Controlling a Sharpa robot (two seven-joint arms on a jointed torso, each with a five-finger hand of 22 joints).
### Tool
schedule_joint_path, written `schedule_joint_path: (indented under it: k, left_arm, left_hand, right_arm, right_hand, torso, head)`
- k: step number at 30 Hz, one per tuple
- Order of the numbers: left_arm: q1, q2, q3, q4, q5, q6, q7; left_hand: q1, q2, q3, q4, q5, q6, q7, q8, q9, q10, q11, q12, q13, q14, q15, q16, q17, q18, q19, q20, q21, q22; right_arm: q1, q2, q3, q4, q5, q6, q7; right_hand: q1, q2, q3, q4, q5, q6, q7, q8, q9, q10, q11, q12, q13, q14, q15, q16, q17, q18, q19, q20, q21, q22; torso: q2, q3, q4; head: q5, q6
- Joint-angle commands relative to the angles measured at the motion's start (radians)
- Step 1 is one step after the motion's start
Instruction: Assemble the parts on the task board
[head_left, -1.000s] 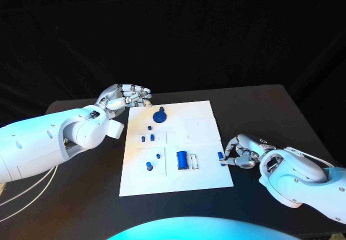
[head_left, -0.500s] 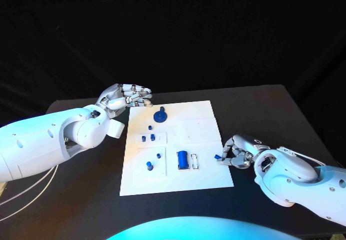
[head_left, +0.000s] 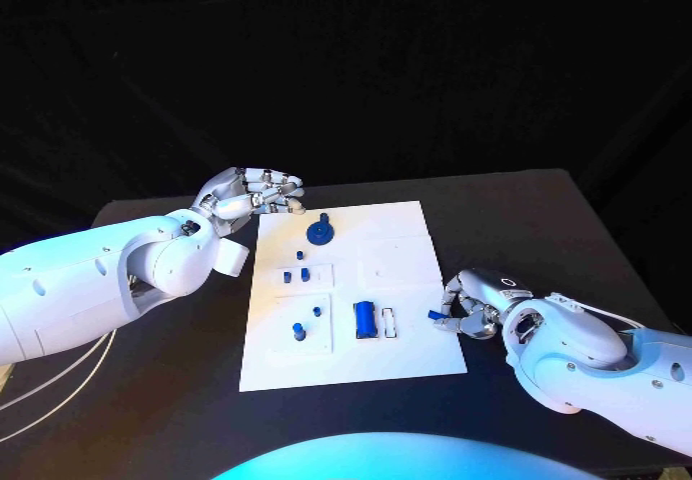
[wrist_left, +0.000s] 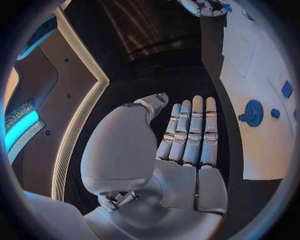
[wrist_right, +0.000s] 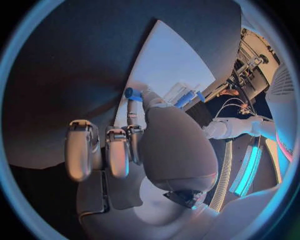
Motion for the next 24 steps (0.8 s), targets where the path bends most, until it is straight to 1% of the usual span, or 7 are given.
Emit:
schedule_joint_path:
  k: [1,5,7,14,19,21,24]
  left_arm:
    - [-0.001,0.0,0.001,0.002,0.0,0.016,0.004]
    - [-0.001,0.0,0.001,0.002,0.0,0.015,0.004]
    - [-0.001,0.0,0.001,0.002,-0.001,0.014,0.004]
    - [-0.001,0.001,0.001,0.002,-0.001,0.013,0.003]
    - [-0.001,-0.002,0.001,0.007,0.004,0.005,0.002]
    - [-0.001,-0.003,0.001,0.008,0.005,0.004,0.002]
    - [-0.001,-0.006,0.0,0.01,0.005,-0.001,0.001]
  left_hand:
    - [0.002,0.001,-0.006,0.003,-0.003,-0.005,0.002,-0.005,0.001,-0.006,0.001,0.006,0.002,-0.005,-0.001,-0.003,0.002,0.012,0.008,0.001,-0.007,-0.001]
    - [0.003,0.001,-0.006,0.003,-0.003,-0.005,0.002,-0.005,0.001,-0.006,0.001,0.006,0.002,-0.005,-0.001,-0.003,0.002,0.012,0.008,0.001,-0.007,-0.001]
    - [0.003,0.001,-0.006,0.002,-0.003,-0.005,0.002,-0.005,0.001,-0.006,0.001,0.006,0.002,-0.005,-0.001,-0.003,0.002,0.012,0.008,0.001,-0.007,-0.002]
    - [0.003,0.001,-0.006,0.002,-0.003,-0.005,0.002,-0.005,0.001,-0.006,0.001,0.006,0.002,-0.005,-0.001,-0.003,0.002,0.012,0.008,0.001,-0.007,-0.002]
    - [0.005,0.003,-0.005,0.002,-0.002,-0.005,0.002,-0.005,0.001,-0.006,0.001,0.006,0.002,-0.005,-0.001,-0.004,0.003,0.013,0.009,0.001,-0.008,-0.002]
    - [0.005,0.004,-0.005,0.003,-0.002,-0.005,0.002,-0.005,0.001,-0.006,0.001,0.006,0.002,-0.005,-0.001,-0.004,0.003,0.013,0.009,0.001,-0.009,-0.003]
    - [0.005,0.004,-0.005,0.003,-0.002,-0.005,0.002,-0.005,0.001,-0.006,0.001,0.006,0.002,-0.005,-0.001,-0.004,0.003,0.013,0.009,0.001,-0.009,-0.003]
  right_arm:
    - [-0.011,0.005,-0.01,-0.003,-0.095,0.129,-0.04]
    - [-0.011,0.009,-0.011,0.001,-0.119,0.14,-0.047]
    - [-0.011,0.011,-0.011,0.002,-0.12,0.128,-0.053]
    - [-0.008,0.012,-0.01,0.008,0.018,0.033,-0.06]
    - [0.003,0.018,-0.01,0.017,0.134,-0.05,-0.034]
    - [0.01,0.022,-0.009,0.02,0.171,-0.072,-0.024]
    - [0.021,0.03,-0.009,0.028,0.237,-0.101,-0.01]
  right_hand:
    - [0.041,-0.012,0.027,-0.015,0.0,0.001,0.008,-0.008,-0.012,0.05,0.003,-0.005,0.2,0.104,0.002,0.003,0.263,-0.006,0.056,-0.001,-0.007,0.221]
    - [0.068,-0.015,0.062,-0.028,0.001,0.006,0.01,-0.017,-0.017,0.049,0.005,-0.006,0.2,0.104,0.004,0.003,0.263,-0.006,0.056,0.001,-0.006,0.221]
    - [0.075,-0.012,0.08,-0.032,0.001,0.011,0.01,-0.02,-0.019,0.049,0.005,-0.006,0.201,0.104,0.004,0.003,0.263,-0.007,0.057,0.001,-0.003,0.222]
    - [0.028,0.027,0.153,-0.013,0.0,0.03,-0.002,-0.024,-0.019,0.054,-0.004,-0.001,0.204,0.104,-0.003,0.003,0.263,-0.011,0.064,-0.003,0.023,0.228]
    - [0.016,0.03,0.177,-0.019,0.0,0.04,-0.011,-0.018,-0.014,0.066,-0.012,0.022,0.216,0.104,-0.009,0.003,0.263,-0.016,0.073,-0.008,0.055,0.235]
    - [0.001,0.028,0.19,-0.021,-0.001,0.044,-0.015,-0.015,-0.01,0.07,-0.016,0.029,0.219,0.104,-0.013,0.003,0.263,-0.019,0.076,-0.012,0.069,0.238]
    - [-0.024,0.028,0.2,-0.016,-0.001,0.045,-0.016,-0.014,-0.008,0.071,-0.017,0.029,0.219,0.104,-0.014,0.003,0.263,-0.019,0.078,-0.014,0.072,0.239]
  torso:
    - [0.0,-0.0002,0.0003]
    - [0.0,-0.0004,0.0002]
    - [0.0,-0.0005,0.0005]
    - [0.0,-0.0008,0.0001]
    - [0.0,-0.001,0.0012]
    - [0.0,-0.0007,0.0028]
    - [0.0,-0.0003,0.0013]
  head:
    - [-0.001,-0.003]
    - [-0.001,-0.003]
    - [-0.001,-0.004]
    - [0.003,-0.006]
    - [-0.002,-0.003]
    - [-0.002,-0.004]
    - [-0.001,-0.005]
